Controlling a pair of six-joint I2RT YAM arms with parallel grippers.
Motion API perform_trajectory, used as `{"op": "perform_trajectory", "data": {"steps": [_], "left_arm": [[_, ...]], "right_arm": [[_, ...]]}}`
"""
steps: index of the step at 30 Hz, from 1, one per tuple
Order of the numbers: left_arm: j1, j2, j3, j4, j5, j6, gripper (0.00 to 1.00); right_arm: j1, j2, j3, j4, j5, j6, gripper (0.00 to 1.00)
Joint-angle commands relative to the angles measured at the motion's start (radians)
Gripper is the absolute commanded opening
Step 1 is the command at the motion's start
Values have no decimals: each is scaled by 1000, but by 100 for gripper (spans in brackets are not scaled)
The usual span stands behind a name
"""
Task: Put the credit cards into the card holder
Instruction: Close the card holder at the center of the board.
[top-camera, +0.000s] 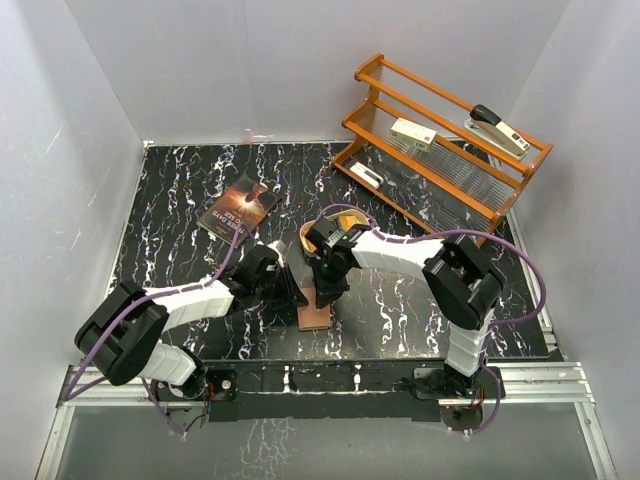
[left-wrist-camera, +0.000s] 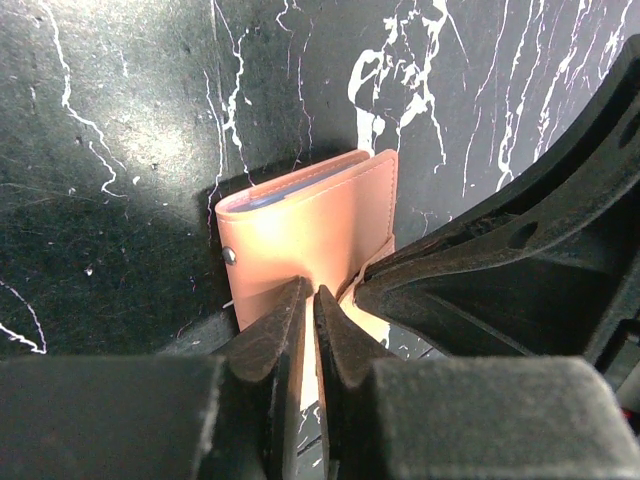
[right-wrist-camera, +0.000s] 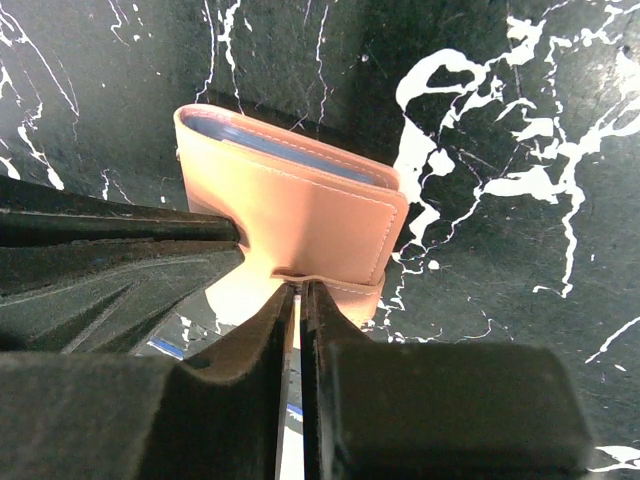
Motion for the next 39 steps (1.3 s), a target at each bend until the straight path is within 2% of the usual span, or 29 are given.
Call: {"op": "perform_trajectory", "data": {"steps": [1,7,14,20,23,29,39], "left_arm": [[-15,-50,14,-97,-44,24,10],[-13,-117,88,-211,-104,49,13],[-10,-141,77,-216,-105,34,15],[-10,-135,70,-184,-76,33,18],[-10,-101,70,-151,-48,35,19],[-10,-36,96,-91,17,55,16],[-10,55,106,-115,-1,68,12]], "right_arm": [[5,82,-52,55,267,-77,9],[6,-119,9,87,185,-50,14],[5,-266,-77,158,186,-1,16],[6,-255,-125,185,166,-7,18],[6,-246,-155,215,144,-5,16],[6,-234,-199,264,129,6,15],[6,-199,-249,360,60,22,12]]}}
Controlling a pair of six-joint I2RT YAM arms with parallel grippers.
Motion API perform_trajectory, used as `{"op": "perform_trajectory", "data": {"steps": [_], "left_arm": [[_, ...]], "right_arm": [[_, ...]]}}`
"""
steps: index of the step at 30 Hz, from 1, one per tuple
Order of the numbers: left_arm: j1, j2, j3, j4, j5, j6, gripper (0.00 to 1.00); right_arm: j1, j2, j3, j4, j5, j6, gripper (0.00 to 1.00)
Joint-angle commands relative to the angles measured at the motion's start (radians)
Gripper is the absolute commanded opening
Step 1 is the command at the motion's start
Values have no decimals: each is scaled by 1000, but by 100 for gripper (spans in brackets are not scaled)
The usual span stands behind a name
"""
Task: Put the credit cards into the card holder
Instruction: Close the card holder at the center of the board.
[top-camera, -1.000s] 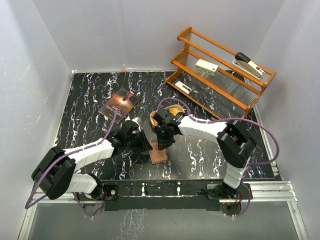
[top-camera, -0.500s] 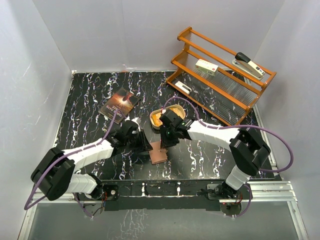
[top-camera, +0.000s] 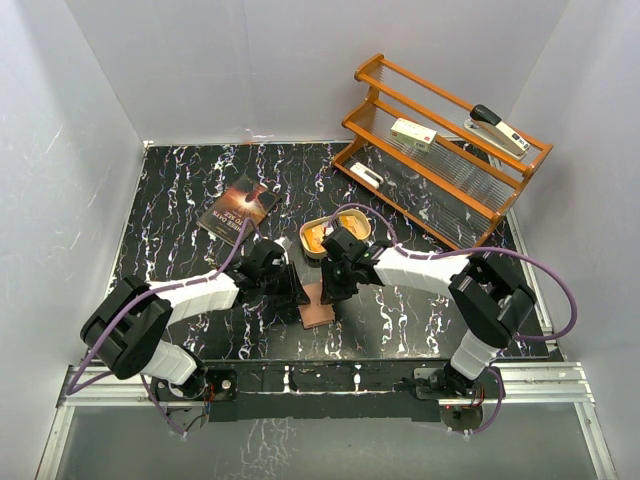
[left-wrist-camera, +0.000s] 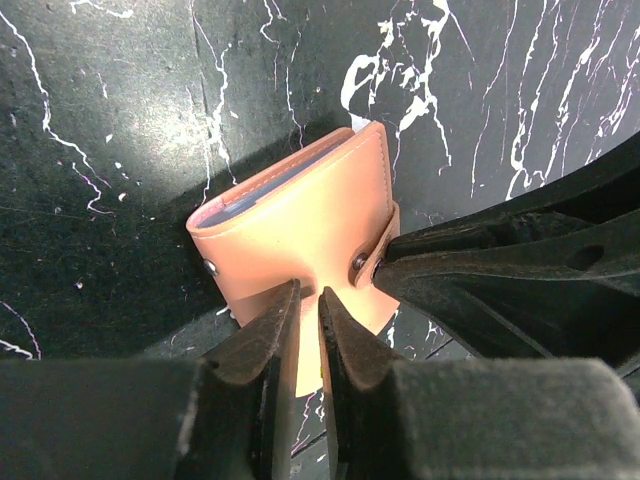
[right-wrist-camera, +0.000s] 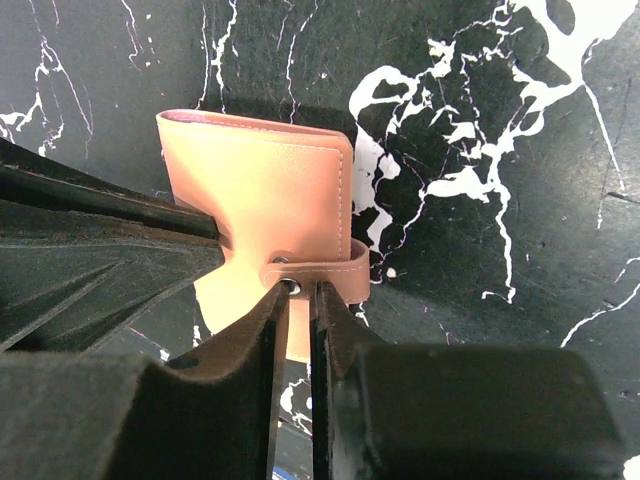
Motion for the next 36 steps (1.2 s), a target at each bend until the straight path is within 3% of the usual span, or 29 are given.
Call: {"op": "perform_trajectory", "data": {"steps": [1,21,36], "left_arm": [[0,22,19,-11,4,20,12],[-1,23,-1,-5,-7,17,11],[0,14,-16,8,-9,5,10]], "right_arm": [[0,13,-11,94,-39,9,12],[0,20,9,127,-97,-1,14],[0,75,48,20,25,2,10]]}}
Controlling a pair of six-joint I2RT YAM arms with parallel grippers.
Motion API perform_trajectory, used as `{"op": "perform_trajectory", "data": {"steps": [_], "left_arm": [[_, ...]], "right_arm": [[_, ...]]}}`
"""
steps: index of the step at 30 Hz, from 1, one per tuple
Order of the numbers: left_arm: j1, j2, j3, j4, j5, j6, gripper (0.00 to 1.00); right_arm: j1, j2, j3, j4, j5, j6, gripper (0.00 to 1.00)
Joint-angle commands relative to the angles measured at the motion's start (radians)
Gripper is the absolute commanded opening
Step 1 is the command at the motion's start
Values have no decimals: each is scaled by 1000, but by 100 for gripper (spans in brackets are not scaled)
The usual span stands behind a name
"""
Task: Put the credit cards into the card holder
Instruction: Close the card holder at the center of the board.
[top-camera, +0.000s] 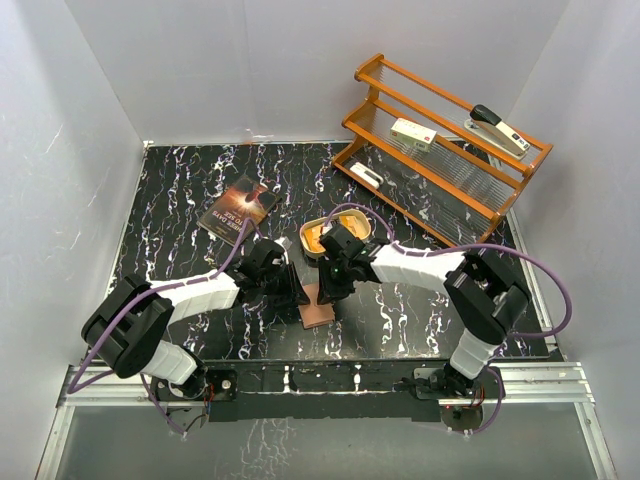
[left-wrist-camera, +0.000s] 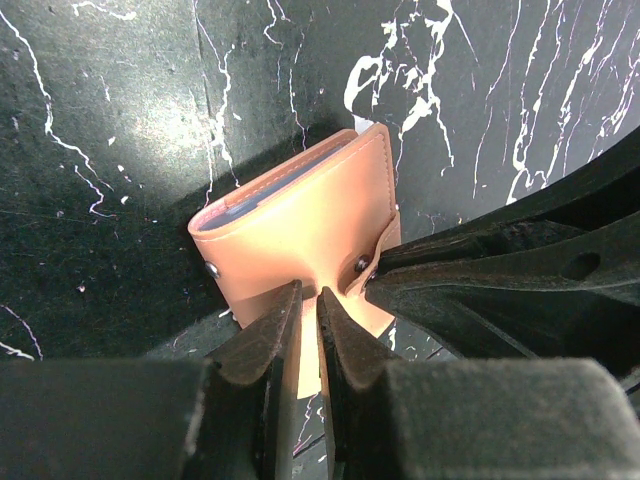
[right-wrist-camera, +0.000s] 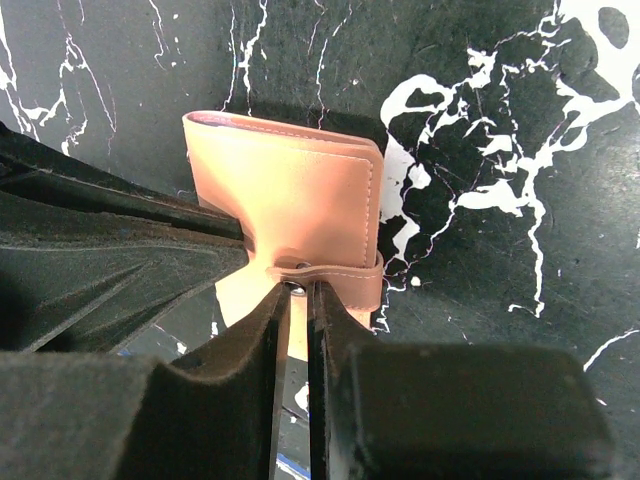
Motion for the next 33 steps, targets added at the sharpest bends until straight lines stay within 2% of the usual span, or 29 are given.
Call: {"op": "perform_trajectory", "data": {"steps": [1,17,23,26,31,33], "left_arm": [[-4,8,-19,6,-8,-1,11],[-5,-7,-56,45,13,-9,11],[-4,-8,-70,61,16,-12,11],[-4,-7,-69,61,18,-11,11],[-4,-19,-70,45,12,-9,11],[-4,-25,-72,38,5,-9,11]], "right_arm": [[10,70,30,7,82,0,10],[8,314,190,-183,134,-74,9],[7,387,180,-181,120,-132,4],[0,417,189,-196,169,-191,0],[-1,374,197,-176,175,-259,1],[-1,334,205,-176,191,-260,9]]}}
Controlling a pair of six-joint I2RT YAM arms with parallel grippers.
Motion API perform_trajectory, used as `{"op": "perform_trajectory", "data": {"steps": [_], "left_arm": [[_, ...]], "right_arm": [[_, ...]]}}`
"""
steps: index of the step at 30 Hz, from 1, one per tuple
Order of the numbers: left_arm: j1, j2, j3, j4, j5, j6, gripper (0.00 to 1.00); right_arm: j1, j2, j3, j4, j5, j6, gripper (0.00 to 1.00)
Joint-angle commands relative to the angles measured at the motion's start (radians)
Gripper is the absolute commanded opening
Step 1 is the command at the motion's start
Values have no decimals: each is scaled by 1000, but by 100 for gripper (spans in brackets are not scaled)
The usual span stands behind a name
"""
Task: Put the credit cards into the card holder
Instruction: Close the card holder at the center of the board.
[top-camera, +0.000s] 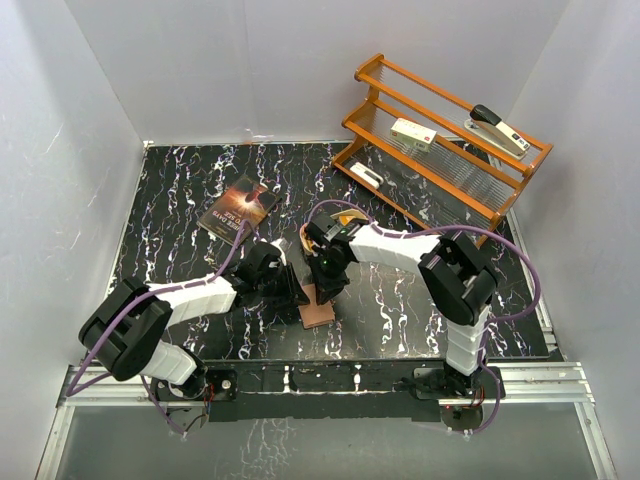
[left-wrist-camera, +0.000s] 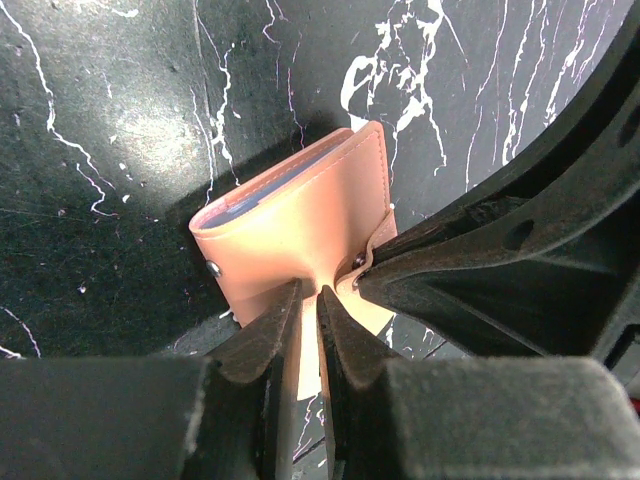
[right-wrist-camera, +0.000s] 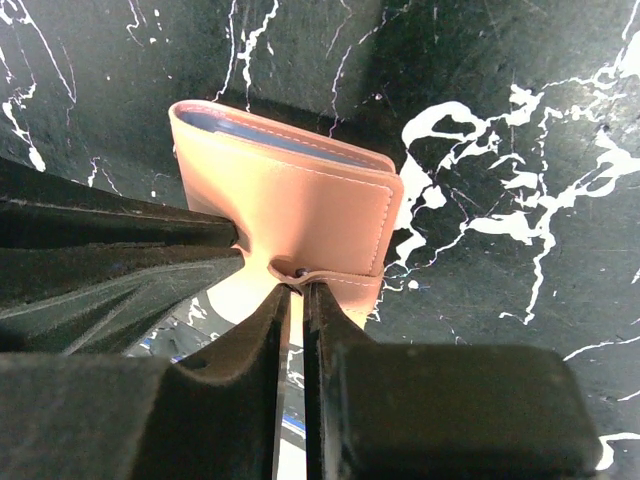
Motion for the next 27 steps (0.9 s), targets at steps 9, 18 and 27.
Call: {"op": "perform_trajectory", "data": {"steps": [9,18,27], "left_arm": [[-10,-11,-23,-37,-15,4,11],[-10,-22,-36,-38,-23,-2,11],[-10,-28,-43,-33,-21,-9,11]], "right_arm": [[16,-1,-75,175,218,-64,0],[-6,73,-81,126,224,5,0],[-3,179,-106,41,347,25,0]]}}
